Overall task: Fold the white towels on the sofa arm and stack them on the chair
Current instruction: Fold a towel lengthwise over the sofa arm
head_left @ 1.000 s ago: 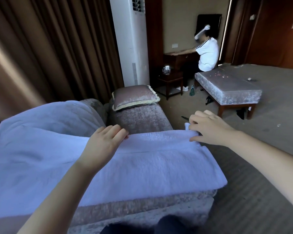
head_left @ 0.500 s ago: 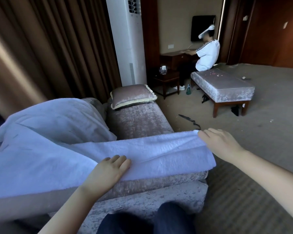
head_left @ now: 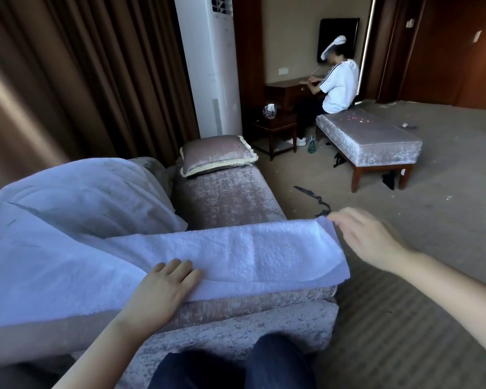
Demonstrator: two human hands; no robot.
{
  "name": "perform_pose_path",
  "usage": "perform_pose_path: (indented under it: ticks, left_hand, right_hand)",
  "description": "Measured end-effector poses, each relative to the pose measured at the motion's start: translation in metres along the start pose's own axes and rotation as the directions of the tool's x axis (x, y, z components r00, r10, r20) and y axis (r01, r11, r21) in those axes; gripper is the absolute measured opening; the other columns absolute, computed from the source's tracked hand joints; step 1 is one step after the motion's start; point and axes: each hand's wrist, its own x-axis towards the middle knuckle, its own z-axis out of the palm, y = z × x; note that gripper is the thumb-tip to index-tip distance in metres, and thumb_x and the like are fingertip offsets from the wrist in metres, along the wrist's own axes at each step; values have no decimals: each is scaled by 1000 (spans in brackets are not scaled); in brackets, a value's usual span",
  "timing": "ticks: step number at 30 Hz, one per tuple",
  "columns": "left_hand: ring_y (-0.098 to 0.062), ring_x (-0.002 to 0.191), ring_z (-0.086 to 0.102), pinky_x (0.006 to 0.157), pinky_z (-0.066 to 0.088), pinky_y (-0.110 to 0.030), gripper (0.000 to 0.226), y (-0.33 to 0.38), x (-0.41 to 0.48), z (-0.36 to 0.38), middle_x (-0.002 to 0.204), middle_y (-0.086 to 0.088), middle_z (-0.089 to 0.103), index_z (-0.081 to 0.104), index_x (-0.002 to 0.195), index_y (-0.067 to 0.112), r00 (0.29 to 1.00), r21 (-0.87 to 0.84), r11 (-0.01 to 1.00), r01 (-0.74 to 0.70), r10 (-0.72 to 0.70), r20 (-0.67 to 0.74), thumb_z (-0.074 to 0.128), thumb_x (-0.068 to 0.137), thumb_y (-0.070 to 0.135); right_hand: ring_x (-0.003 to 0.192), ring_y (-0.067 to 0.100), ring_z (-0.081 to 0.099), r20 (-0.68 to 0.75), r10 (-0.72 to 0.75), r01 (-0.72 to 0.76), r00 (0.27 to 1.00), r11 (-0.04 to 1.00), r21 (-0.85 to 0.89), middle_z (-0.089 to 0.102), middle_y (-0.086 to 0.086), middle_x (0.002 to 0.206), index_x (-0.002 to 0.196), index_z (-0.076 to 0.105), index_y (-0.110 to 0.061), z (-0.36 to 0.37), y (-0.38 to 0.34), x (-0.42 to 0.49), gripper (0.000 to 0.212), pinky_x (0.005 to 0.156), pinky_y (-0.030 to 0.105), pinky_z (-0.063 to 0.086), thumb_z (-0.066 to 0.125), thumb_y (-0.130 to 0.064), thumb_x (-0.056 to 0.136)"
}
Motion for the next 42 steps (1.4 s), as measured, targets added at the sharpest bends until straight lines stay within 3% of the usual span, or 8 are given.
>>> perform_pose_path:
  ticks: [4, 7, 14, 21, 28, 34, 40, 42]
  left_hand:
    - [-21, 61, 42, 49, 33, -31, 31, 1, -1, 4, 76, -2, 49, 46, 93, 16, 1000, -17, 1000, 19, -19, 10, 35, 67, 3]
    - [-22, 61, 44, 49, 34, -32, 31, 1, -2, 6, 77, -2, 50, 47, 94, 15, 999, -15, 999, 39, -38, 17, 37, 67, 3]
    - [-23, 63, 45, 50, 35, -33, 28, 4, -4, 5, 80, -3, 51, 49, 94, 14, 998, -5, 998, 62, -62, 34, 50, 68, 5]
    - [-22, 63, 43, 52, 34, -33, 26, 7, -9, -1, 79, -2, 49, 61, 87, 12, 993, -31, 996, 87, -85, 80, 68, 64, 1]
    - [-21, 63, 43, 53, 36, -33, 19, 9, -8, -7, 79, -2, 49, 62, 82, 11, 997, -34, 998, 55, -53, 54, 63, 69, -2]
    - [-21, 65, 41, 55, 37, -33, 24, 11, -7, -5, 79, -2, 50, 58, 81, 12, 999, -83, 995, 47, -47, 10, 65, 64, -5]
    - [-22, 65, 42, 54, 38, -33, 36, 13, -16, -3, 81, -3, 52, 52, 84, 13, 1000, -84, 996, 29, -29, -1, 63, 58, -9]
    - [-22, 65, 40, 54, 36, -33, 36, 13, -14, 1, 80, -2, 51, 52, 82, 13, 999, -76, 997, 34, -33, 11, 64, 55, -8]
  right_hand:
    - [133, -3, 25, 473, 140, -95, 870, 989, -117, 26, -31, 143, 144, 32, -45, -4, 20, 38, 87, 111, 29, 28, 37, 18, 85]
    - [122, -1, 45, 544, 25, -11, 838, 1000, -29, 43, -32, 135, 132, 48, -50, 4, 26, 45, 60, 99, 30, 45, 47, -3, 95]
    - [70, 3, 51, 490, 121, -111, 863, 993, -49, 56, -19, 82, 93, 56, -33, 2, 29, 46, 15, 53, 27, 39, 59, -18, 89]
    - [52, 16, 37, 306, 305, -359, 902, 923, 139, 43, -2, 52, 55, 43, -19, 16, 42, 42, 39, 52, 29, 25, 72, -9, 79]
    - [76, 6, 61, 380, 370, -453, 848, 878, 156, 64, -18, 85, 90, 64, -34, 20, 37, 31, 24, 68, 30, 52, 62, -10, 85]
    - [74, -3, 62, 304, 435, -506, 847, 835, 216, 71, -15, 86, 92, 77, -27, 30, 36, 27, 34, 62, 6, 42, 57, 0, 91]
    - [95, 17, 63, 72, 418, -424, 906, 891, 160, 68, -5, 114, 113, 71, -21, 21, 11, 26, 27, 75, 29, 47, 52, -11, 97]
    - [120, 16, 54, 182, 304, -337, 935, 921, 194, 57, -4, 134, 131, 60, -17, 25, -14, 27, 33, 97, 26, 39, 50, -22, 100]
